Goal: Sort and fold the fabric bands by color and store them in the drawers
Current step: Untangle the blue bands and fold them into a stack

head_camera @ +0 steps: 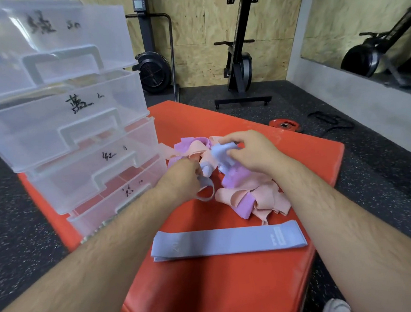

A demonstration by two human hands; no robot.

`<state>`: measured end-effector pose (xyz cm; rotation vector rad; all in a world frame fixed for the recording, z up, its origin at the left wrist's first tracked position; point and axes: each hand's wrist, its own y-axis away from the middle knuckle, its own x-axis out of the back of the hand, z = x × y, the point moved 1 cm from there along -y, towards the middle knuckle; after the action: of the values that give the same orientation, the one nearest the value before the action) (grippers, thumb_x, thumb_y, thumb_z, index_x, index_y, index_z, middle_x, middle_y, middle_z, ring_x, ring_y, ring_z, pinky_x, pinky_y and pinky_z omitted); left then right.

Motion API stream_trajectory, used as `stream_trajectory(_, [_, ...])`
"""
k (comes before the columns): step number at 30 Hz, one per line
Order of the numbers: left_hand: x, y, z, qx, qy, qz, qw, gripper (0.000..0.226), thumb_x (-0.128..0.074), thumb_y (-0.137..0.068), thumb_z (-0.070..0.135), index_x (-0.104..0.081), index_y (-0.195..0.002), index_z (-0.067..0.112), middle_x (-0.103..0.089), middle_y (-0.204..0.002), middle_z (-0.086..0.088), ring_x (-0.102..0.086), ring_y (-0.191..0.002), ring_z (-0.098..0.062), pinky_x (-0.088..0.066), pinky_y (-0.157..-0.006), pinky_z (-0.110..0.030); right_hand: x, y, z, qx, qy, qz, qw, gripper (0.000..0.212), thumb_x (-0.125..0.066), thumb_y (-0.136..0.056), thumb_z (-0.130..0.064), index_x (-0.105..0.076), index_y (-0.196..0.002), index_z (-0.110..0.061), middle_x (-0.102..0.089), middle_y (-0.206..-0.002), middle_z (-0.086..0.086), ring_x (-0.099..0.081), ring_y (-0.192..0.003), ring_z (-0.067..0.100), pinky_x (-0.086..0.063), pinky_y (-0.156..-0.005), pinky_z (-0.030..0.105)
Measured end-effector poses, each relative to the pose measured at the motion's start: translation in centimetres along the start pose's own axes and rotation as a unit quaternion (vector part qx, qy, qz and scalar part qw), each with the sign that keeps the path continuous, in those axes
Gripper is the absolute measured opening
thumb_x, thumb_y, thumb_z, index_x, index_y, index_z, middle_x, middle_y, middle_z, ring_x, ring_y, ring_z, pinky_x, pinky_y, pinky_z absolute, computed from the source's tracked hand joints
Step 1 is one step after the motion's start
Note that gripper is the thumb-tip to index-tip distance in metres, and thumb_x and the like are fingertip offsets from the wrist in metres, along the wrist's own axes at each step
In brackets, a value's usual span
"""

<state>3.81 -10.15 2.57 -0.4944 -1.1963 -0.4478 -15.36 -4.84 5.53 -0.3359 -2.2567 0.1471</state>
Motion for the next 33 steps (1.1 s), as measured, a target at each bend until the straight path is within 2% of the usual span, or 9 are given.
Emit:
stream_trajectory(3, [0.4, -0.2, -0.5, -0.004, 0.037, 0.044, 0.998, 0.035, -0.059, -0.085, 0.009, -0.067, -0.118, 0.018, -0.056, -0.116, -0.010, -0.056, -0.107, -0.028, -0.040, -0.086, -0.025, 0.9, -0.3, -1.9, 0.017, -0.100, 0.060, 0.993, 0.046, -0.055, -0.087, -0.001, -0.070, -0.122, -0.026, -0.067, -0.119, -0.014, -0.058, -0.089, -0.007, -0.044, -0.072, 0.005])
stream_trajectory(6, [1.7, -0.3, -0.1, -0.029, 0.119, 0.114, 0.986, 0.038, -0.061, -0.084, 0.007, -0.065, -0.119, 0.022, -0.052, -0.112, -0.003, -0.057, -0.100, -0.019, -0.036, -0.081, -0.018, 1.9, -0.6, -3.4, 0.055, -0.142, 0.099, 0.983, 0.045, -0.059, -0.085, -0.003, -0.070, -0.122, -0.028, -0.068, -0.115, -0.017, -0.062, -0.099, 0.002, -0.048, -0.088, 0.019])
stream_trajectory(8, [3.0, -0.1, 0.9, -0.041, 0.229, 0.167, 0.958, 0.033, -0.063, -0.087, 0.011, -0.062, -0.117, 0.024, -0.056, -0.108, 0.003, -0.060, -0.088, -0.010, -0.045, -0.081, -0.022, 2.7, -0.7, -4.0, 0.065, -0.165, 0.099, 0.979, 0.045, -0.061, -0.085, -0.003, -0.069, -0.120, -0.031, -0.069, -0.114, -0.017, -0.065, -0.103, 0.008, -0.052, -0.091, 0.024])
stream_trajectory(13, [4.8, 0.9, 3.2, -0.105, 0.423, 0.196, 0.878, 0.058, -0.072, -0.084, 0.012, -0.042, -0.128, 0.035, -0.060, -0.103, 0.000, -0.064, -0.082, -0.013, -0.056, -0.069, -0.033, 3.9, 0.5, -5.4, 0.064, -0.226, 0.085, 0.968, 0.042, -0.065, -0.088, 0.000, -0.067, -0.124, -0.020, -0.070, -0.114, -0.007, -0.066, -0.095, 0.004, -0.055, -0.086, 0.019])
stream_trajectory(17, [4.7, 1.5, 3.8, -0.165, 0.293, 0.206, 0.919, 0.067, -0.078, -0.075, 0.013, -0.045, -0.132, 0.028, -0.042, -0.119, -0.003, -0.051, -0.101, -0.014, -0.044, -0.082, -0.015, 3.8, 2.1, -5.5, 0.000, -0.251, 0.087, 0.964, 0.035, -0.070, -0.086, -0.010, -0.070, -0.118, -0.025, -0.073, -0.106, -0.003, -0.070, -0.097, 0.009, -0.057, -0.084, 0.024])
stream_trajectory(21, [4.7, 2.0, 3.8, -0.174, 0.203, 0.265, 0.926, 0.024, -0.076, -0.083, 0.035, -0.066, -0.098, 0.019, -0.046, -0.106, 0.000, -0.046, -0.096, -0.016, -0.038, -0.082, -0.019, 3.2, 4.1, -5.2, -0.040, -0.307, 0.043, 0.950, 0.024, -0.067, -0.090, -0.013, -0.072, -0.114, -0.015, -0.072, -0.106, 0.009, -0.072, -0.092, 0.020, -0.059, -0.079, 0.034])
stream_trajectory(24, [5.2, 2.4, 4.0, -0.098, 0.324, 0.222, 0.914, 0.020, -0.068, -0.091, 0.033, -0.062, -0.084, 0.015, -0.063, -0.082, -0.002, -0.057, -0.073, -0.014, -0.047, -0.067, -0.028, 3.4, 5.1, -5.3, -0.032, -0.339, -0.008, 0.940, 0.018, -0.066, -0.092, -0.018, -0.073, -0.108, -0.013, -0.069, -0.097, 0.008, -0.063, -0.078, 0.018, -0.054, -0.069, 0.027])
stream_trajectory(29, [5.5, 2.9, 4.1, -0.047, 0.458, 0.152, 0.874, 0.023, -0.067, -0.093, 0.027, -0.059, -0.085, 0.007, -0.064, -0.064, -0.002, -0.059, -0.054, -0.010, -0.047, -0.053, -0.026, 2.5, 5.2, -4.6, 0.016, -0.148, 0.025, 0.988, 0.009, -0.066, -0.094, -0.026, -0.072, -0.099, -0.021, -0.056, -0.101, 0.002, -0.054, -0.081, 0.010, -0.045, -0.065, 0.015])
stream_trajectory(33, [5.2, 2.9, 4.2, -0.032, 0.447, 0.128, 0.885, 0.019, -0.070, -0.090, 0.030, -0.063, -0.090, 0.012, -0.064, -0.071, 0.000, -0.059, -0.062, -0.012, -0.049, -0.057, -0.025, 1.6, 5.2, -4.4, 0.013, -0.163, -0.005, 0.986, 0.016, -0.058, -0.100, -0.022, -0.067, -0.103, -0.010, -0.071, -0.103, 0.014, -0.060, -0.087, 0.012, -0.047, -0.080, 0.030])
